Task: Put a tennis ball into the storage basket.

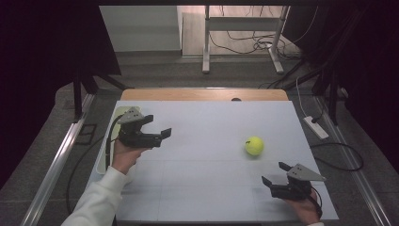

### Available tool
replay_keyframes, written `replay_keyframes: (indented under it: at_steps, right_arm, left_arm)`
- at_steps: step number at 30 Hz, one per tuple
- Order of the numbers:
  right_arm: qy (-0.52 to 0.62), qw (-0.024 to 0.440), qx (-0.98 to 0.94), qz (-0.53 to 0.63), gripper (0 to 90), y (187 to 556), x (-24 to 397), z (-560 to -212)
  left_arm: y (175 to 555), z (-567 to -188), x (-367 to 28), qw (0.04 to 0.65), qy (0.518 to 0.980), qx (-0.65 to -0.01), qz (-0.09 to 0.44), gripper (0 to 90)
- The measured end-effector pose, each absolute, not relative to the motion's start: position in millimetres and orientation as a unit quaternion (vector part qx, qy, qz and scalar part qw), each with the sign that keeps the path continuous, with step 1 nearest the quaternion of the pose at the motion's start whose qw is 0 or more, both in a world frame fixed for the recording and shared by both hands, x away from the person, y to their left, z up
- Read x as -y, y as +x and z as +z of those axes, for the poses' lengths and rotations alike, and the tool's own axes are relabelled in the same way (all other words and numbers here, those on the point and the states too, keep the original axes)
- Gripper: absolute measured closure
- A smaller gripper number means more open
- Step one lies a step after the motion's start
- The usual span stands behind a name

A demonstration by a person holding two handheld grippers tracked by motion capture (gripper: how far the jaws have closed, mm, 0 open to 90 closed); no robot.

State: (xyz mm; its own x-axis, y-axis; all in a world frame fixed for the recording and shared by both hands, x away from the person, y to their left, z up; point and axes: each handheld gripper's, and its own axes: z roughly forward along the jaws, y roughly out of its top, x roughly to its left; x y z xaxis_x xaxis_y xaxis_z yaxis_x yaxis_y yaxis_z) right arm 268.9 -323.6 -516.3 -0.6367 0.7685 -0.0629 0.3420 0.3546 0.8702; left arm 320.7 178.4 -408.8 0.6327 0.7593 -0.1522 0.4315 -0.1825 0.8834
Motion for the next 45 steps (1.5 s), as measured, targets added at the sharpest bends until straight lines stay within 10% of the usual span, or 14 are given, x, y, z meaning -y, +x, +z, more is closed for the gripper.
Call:
replay_keyframes:
  at_steps: [45]
  right_arm:
    - [0.352,0.242,-0.786,0.446,12.7,267.7,324.0,-515.7]
  left_arm:
    - [331.8,-425.1,-113.9,0.477,0.793,-0.355,0.135,10.1]
